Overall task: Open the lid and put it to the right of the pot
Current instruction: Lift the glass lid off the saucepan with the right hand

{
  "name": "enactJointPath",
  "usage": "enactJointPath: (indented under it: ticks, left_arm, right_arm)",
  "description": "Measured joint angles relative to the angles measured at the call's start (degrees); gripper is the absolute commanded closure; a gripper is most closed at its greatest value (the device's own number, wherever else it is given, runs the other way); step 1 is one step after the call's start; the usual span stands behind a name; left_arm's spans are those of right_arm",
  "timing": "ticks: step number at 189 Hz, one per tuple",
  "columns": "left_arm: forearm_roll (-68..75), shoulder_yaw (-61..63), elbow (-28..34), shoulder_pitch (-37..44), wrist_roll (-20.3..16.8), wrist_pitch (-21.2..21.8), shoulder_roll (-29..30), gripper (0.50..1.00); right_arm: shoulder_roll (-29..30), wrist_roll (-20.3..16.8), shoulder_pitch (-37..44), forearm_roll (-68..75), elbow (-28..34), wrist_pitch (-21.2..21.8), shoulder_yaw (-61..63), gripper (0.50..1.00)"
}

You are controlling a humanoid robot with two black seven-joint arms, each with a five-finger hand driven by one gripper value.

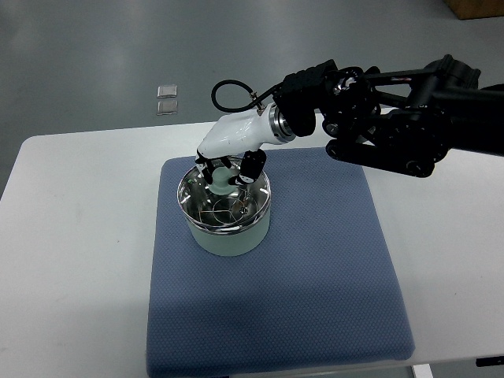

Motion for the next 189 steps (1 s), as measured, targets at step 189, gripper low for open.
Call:
enactJointPath:
  ticks: [189]
  left_arm:
    - [0.0, 0.0, 0.0, 0.0, 0.0, 0.0, 0.0, 0.500]
  right_arm:
    - [-16.5, 0.1, -3.8, -0.3, 0.5, -0.5, 0.1, 1.000]
